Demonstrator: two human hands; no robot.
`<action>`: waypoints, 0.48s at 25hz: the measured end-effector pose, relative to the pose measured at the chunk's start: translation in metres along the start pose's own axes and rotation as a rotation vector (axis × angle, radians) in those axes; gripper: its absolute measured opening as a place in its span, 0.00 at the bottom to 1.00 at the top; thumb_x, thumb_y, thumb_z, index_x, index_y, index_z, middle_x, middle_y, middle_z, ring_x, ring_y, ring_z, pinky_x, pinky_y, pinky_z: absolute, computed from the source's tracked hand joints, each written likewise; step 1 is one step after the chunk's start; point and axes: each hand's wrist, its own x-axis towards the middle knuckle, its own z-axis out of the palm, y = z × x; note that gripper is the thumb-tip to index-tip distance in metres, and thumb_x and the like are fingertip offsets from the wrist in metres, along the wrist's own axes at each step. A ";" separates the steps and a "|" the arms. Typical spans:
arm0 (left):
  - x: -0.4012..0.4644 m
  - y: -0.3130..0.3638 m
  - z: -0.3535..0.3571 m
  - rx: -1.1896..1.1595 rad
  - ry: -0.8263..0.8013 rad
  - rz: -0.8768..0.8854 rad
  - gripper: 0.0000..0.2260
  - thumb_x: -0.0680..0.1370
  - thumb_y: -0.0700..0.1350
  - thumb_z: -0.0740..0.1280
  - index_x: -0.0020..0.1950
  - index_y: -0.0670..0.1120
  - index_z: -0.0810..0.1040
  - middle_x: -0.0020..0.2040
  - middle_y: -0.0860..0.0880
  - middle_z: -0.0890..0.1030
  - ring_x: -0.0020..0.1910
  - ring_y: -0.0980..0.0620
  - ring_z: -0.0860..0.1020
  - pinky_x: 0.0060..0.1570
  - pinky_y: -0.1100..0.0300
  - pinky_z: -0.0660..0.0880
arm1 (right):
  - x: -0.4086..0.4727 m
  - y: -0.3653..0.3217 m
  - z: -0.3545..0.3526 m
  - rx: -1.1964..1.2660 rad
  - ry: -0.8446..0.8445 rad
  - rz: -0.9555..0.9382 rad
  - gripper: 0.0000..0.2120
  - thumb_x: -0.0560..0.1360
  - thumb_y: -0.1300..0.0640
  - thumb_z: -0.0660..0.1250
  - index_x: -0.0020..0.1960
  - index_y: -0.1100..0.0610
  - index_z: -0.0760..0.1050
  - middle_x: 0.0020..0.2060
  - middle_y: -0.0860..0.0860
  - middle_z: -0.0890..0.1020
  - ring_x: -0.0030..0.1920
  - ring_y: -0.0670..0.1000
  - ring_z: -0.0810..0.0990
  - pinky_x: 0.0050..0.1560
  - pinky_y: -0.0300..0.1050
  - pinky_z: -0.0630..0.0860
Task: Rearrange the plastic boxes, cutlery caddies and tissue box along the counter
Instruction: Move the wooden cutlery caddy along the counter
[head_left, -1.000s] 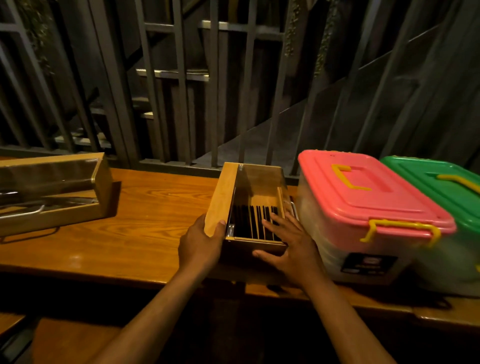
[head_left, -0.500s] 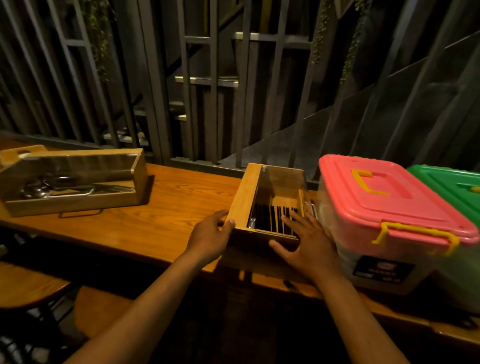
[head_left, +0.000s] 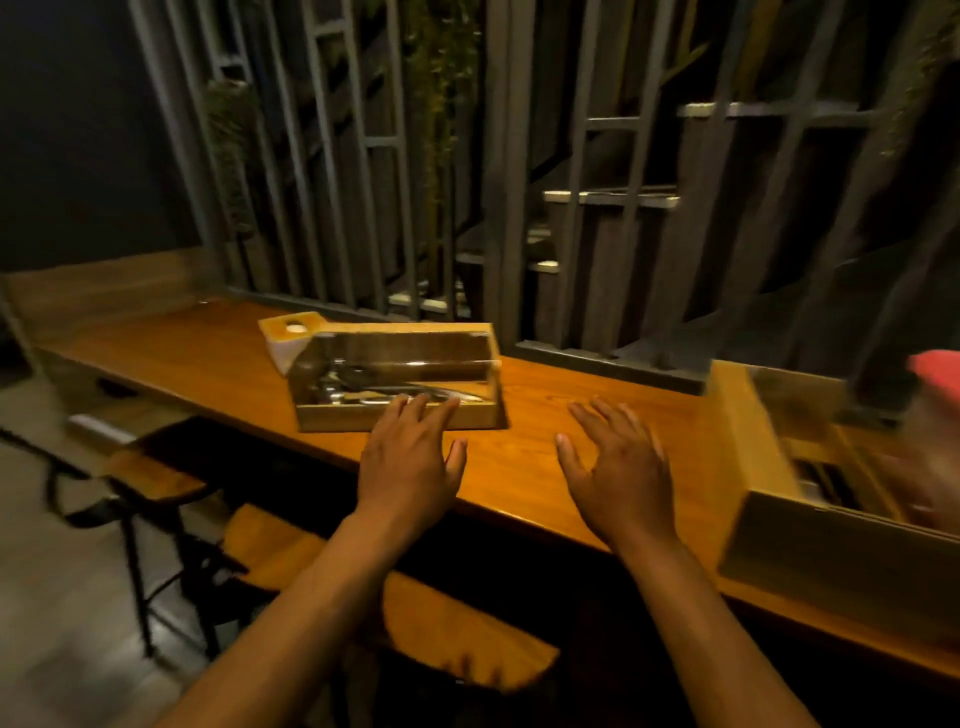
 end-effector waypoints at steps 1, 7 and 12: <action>0.004 -0.031 -0.007 0.033 0.001 -0.022 0.23 0.78 0.57 0.61 0.72 0.56 0.65 0.70 0.48 0.70 0.72 0.46 0.63 0.67 0.47 0.68 | 0.003 -0.025 0.020 0.021 -0.006 -0.010 0.21 0.77 0.44 0.62 0.69 0.45 0.70 0.71 0.50 0.72 0.73 0.54 0.64 0.71 0.59 0.62; 0.030 -0.157 -0.030 0.080 -0.043 -0.114 0.23 0.78 0.58 0.60 0.72 0.57 0.65 0.72 0.49 0.68 0.73 0.46 0.62 0.68 0.46 0.67 | 0.026 -0.123 0.112 0.112 -0.032 0.001 0.20 0.76 0.45 0.64 0.68 0.45 0.72 0.68 0.49 0.75 0.69 0.53 0.69 0.68 0.59 0.68; 0.070 -0.220 -0.031 0.082 0.029 -0.139 0.20 0.78 0.53 0.62 0.70 0.54 0.68 0.67 0.51 0.73 0.67 0.50 0.68 0.59 0.54 0.70 | 0.071 -0.163 0.180 0.114 -0.095 -0.058 0.20 0.76 0.44 0.64 0.67 0.45 0.72 0.67 0.47 0.74 0.69 0.51 0.68 0.68 0.57 0.67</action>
